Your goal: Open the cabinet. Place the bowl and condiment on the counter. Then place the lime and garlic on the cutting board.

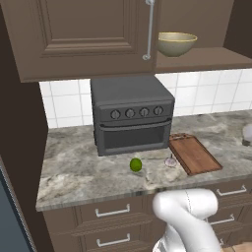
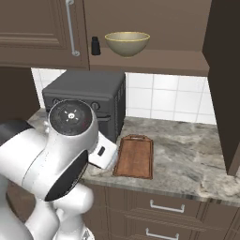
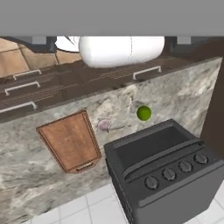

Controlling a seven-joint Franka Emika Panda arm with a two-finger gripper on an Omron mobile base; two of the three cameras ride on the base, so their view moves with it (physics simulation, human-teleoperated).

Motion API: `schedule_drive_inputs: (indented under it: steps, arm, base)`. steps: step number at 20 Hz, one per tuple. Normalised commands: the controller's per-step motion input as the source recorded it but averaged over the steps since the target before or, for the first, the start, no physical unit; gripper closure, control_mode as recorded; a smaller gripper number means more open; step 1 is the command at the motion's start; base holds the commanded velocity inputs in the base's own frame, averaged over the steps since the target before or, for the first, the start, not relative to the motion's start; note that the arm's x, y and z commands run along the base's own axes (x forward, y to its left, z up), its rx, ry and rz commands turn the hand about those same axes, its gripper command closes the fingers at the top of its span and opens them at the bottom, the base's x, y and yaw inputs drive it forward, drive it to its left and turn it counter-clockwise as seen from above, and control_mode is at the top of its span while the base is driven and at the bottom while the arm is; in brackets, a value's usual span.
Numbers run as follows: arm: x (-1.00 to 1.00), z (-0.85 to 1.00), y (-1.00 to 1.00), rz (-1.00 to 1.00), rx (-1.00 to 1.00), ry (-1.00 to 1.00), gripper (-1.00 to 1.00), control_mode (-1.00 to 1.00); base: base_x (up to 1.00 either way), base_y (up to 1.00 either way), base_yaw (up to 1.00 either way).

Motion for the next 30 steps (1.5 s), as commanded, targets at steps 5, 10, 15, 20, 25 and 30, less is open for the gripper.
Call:
schedule_drive_inputs:
  steps: [5,10,15,20,25,30]
  arm:
    - [0.0,-0.19,0.62,0.02,0.0,-0.15,-1.0,-1.0]
    - [0.01,0.0,0.25,-0.04,0.0,-0.05,-1.0,-1.0]
    - [0.0,0.14,0.42,-0.01,-0.09,0.0,-1.0,-1.0]
    - [0.01,0.35,0.45,0.01,-0.13,-0.02,-1.0,-1.0]
    - [0.12,0.41,0.41,0.03,-0.12,-0.05,-1.0,-1.0]
    - [0.18,0.43,0.35,0.03,-0.1,-0.02,-1.0,-1.0]
  base:
    - [0.0,0.0,0.0]
    - [0.0,0.0,0.0]
    - [0.0,0.0,0.0]
    - [0.0,0.0,0.0]
    - [0.0,0.0,0.0]
    - [0.0,0.0,0.0]
